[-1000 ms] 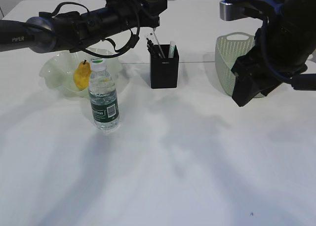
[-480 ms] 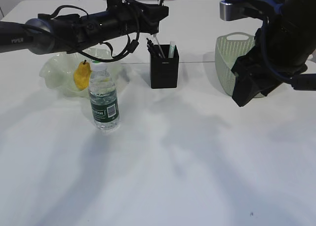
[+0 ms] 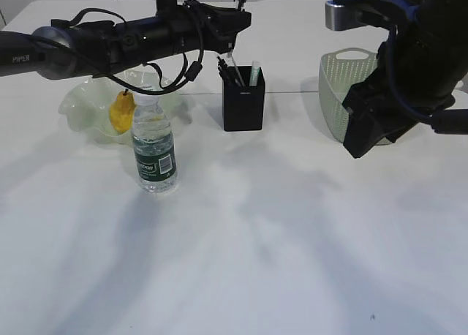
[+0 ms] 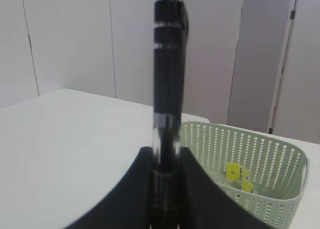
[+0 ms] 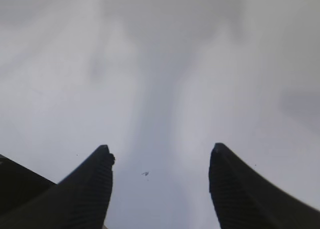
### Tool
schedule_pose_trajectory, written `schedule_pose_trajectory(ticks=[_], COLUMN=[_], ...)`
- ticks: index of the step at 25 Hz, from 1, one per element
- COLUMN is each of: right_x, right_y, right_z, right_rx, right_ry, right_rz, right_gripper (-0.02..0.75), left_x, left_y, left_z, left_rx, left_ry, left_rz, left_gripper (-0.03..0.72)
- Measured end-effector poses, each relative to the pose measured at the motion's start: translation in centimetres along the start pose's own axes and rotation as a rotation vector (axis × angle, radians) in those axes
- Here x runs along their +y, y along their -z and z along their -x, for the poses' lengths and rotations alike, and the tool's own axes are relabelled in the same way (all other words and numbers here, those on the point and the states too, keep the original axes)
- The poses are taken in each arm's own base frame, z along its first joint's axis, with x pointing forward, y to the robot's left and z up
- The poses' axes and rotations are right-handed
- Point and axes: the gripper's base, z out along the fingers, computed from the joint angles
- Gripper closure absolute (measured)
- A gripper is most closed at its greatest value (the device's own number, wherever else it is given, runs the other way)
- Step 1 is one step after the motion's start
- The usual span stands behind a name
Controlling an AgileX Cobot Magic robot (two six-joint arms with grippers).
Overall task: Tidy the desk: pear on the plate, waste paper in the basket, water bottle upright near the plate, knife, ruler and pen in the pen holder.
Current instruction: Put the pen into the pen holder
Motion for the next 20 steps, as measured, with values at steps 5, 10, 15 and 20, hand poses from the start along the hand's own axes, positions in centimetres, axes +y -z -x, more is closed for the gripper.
schedule_pose_trajectory(ticks=[5,10,15,20], right_x=[0.0,0.0,-0.1,-0.1], right_y=[0.0,0.0,0.0,0.0], right_z=[0.0,0.0,0.0,0.0], right_rx=[0.000,0.000,0.002,0.003], right_ry=[0.000,-0.002,0.002,0.004], right_rz=[0.000,0.000,-0.010,-0.016], right_gripper=[0.283,0.283,0.283,0.283], left_x=[-0.2,-0.6,-1.3,-1.8], left_y=[0.1,0.5,1.5,2.7], left_z=[1.0,2.6,4.9,7.8], left_rx=[-0.015,-0.046,0.033,0.046], left_ry=[-0.015,0.000,-0.054,-0.065], left_rz=[-0.012,-0.072,-0.145,-0.175], left_gripper=[0.624,0.624,0.624,0.624])
